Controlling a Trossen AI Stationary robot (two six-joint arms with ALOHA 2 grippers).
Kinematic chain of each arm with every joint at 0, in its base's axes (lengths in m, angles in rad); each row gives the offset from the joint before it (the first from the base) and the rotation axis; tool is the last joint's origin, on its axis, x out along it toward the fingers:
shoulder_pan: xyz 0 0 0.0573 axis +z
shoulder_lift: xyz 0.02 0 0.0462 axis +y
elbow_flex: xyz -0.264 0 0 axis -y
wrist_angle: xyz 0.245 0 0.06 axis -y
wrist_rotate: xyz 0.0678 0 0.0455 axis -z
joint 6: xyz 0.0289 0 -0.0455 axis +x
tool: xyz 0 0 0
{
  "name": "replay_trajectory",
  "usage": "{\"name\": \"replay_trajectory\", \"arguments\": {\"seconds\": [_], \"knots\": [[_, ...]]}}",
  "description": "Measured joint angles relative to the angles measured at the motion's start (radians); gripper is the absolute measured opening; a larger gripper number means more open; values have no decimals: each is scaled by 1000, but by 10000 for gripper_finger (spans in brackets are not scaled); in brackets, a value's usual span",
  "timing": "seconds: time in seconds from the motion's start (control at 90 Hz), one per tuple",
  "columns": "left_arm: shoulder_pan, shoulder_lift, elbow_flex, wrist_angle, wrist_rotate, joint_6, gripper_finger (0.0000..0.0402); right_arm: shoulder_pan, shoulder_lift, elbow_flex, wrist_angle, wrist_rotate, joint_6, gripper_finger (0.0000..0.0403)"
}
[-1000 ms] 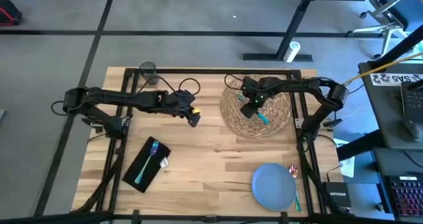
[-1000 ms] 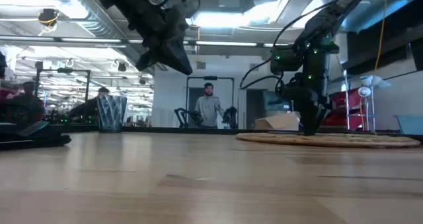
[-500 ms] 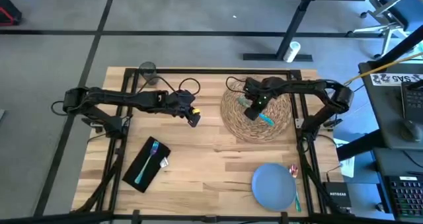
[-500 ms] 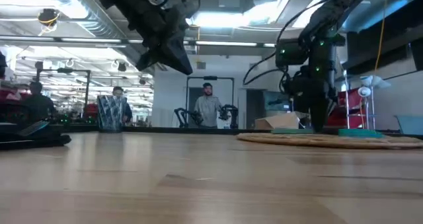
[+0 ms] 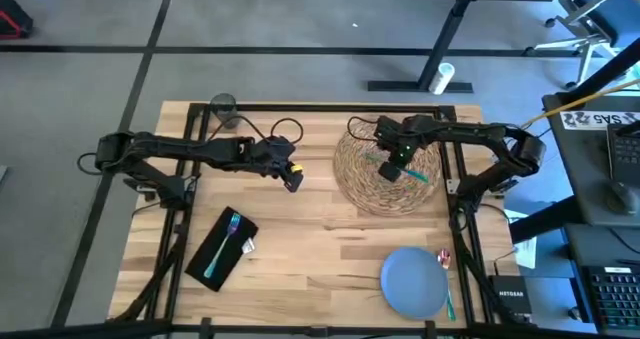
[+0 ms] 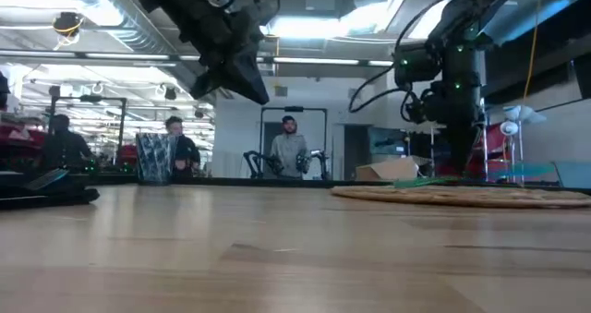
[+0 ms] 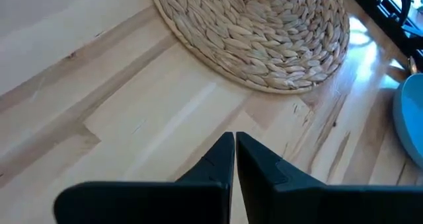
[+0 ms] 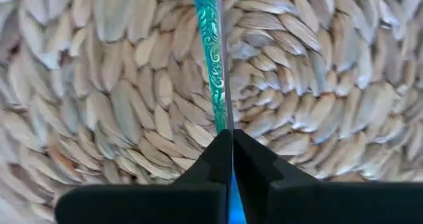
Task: Set table place
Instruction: Put the blue knife on the brown placemat, then move the brown placemat to the center of the table
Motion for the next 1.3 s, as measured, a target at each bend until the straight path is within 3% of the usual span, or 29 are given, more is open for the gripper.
{"name": "replay_trajectory", "arguments": {"seconds": [0.222, 0.478, 0.589, 0.733, 0.856, 1.1, 1.3], "knots": [[0, 0, 0, 0, 0, -3, 0, 0, 0, 1, 52, 49, 36, 0], [8, 7, 0, -48, -67, -8, 0, -1, 1, 1, 215, -38, 87, 0], [12, 18, 0, -71, -70, -11, 0, 1, 5, 2, 279, -136, 114, 0], [8, 18, 0, -63, -76, -11, 0, 57, 48, 2, 378, -234, 136, 0], [13, 18, 0, -60, -79, -11, 0, 122, 115, 3, 440, -251, 168, 0], [24, 18, 0, -31, -78, 29, 0, 247, 218, 8, 442, -278, 211, 0], [56, 54, 0, 9, -75, 93, 0, 326, 220, 4, 425, -411, 239, 0]]}}
